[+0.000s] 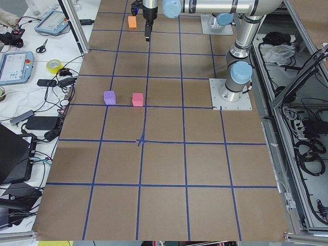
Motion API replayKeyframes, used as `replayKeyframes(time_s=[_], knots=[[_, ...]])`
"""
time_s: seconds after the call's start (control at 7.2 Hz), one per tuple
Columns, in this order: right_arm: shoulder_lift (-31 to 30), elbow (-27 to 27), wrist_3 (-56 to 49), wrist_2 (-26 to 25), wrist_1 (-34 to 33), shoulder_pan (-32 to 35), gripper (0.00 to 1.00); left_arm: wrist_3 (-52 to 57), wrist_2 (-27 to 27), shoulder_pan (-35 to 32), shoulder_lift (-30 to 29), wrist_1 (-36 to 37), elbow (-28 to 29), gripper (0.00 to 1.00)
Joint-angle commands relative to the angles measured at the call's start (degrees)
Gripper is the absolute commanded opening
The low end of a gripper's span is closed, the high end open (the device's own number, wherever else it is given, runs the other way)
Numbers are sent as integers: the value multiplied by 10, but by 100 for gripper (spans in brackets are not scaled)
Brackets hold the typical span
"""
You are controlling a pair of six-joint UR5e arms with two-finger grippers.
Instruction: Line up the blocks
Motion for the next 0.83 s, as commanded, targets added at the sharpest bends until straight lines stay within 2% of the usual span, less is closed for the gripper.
replayKeyframes(time_s=[0.0, 0.28, 0.69], knots=[[114, -45, -39, 1, -69, -23, 100, 0, -1, 0, 0, 0, -1, 100], [211, -38, -72, 2, -184, -42, 100, -1, -1, 0, 0, 1, -1, 100], [249, -33, -127, 4, -204, -58, 100, 0, -1, 0, 0, 1, -1, 100]])
